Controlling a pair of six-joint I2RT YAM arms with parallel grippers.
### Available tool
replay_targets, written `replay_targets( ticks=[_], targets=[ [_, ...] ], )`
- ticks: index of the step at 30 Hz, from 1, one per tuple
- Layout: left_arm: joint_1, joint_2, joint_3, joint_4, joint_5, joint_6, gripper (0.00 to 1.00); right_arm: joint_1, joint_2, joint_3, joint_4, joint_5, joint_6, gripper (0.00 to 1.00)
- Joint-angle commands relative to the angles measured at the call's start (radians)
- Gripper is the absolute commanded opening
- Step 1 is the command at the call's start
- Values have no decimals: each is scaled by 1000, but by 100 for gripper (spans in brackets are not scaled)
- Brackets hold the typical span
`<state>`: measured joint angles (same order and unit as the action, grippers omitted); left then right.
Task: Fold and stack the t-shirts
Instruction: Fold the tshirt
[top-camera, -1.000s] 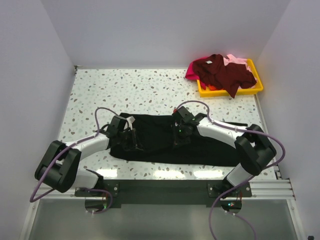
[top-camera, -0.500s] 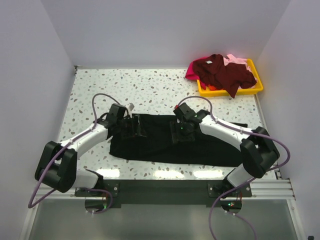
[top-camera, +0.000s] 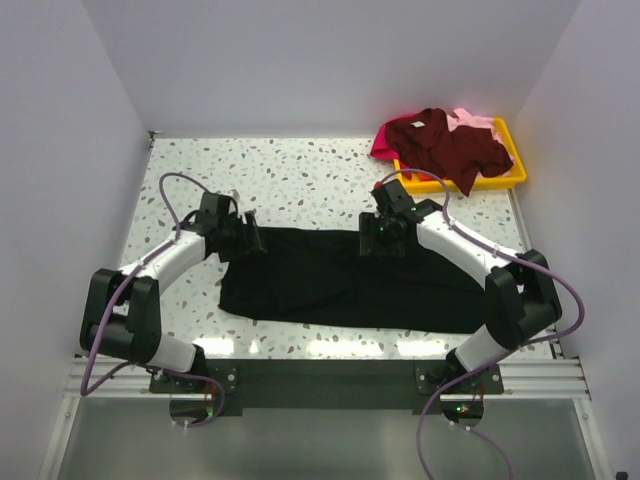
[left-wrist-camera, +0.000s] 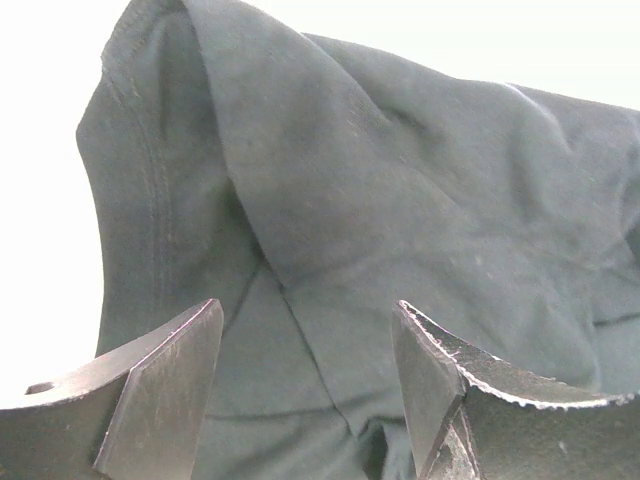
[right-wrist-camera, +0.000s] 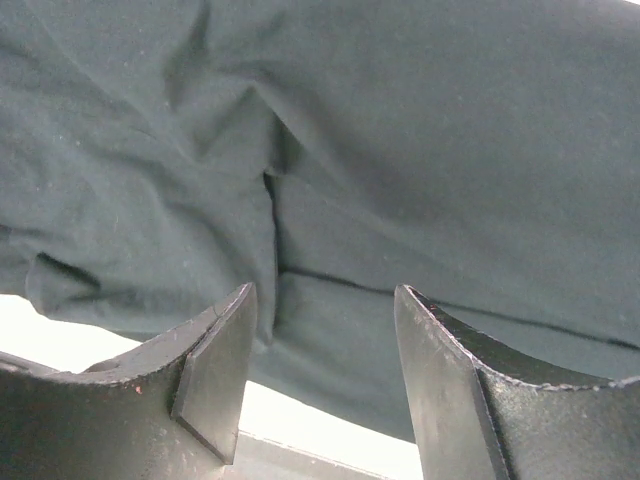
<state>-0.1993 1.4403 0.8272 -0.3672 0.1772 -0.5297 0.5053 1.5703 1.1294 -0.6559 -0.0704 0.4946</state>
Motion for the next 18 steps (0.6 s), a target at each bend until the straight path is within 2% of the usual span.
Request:
replay_targets(
  ticks=[1,7,13,16,18],
  targets=[
    [9,35,41,56,-50,19,73,4,26,26,51,-25,-30,61],
    [12,95,43,91,-55,19,72,-28,48,-16,93,-28,-21,61],
    [17,121,15,154,-6,4,64,-77,50,-42,113,-29,-25,61],
    [20,141,-6,195,33,-6,58,-108,51,-65,125,-35,-30,62],
    [23,155,-14,220,56,-9,47,-125,54,-88,133,-43,-30,62]
  ],
)
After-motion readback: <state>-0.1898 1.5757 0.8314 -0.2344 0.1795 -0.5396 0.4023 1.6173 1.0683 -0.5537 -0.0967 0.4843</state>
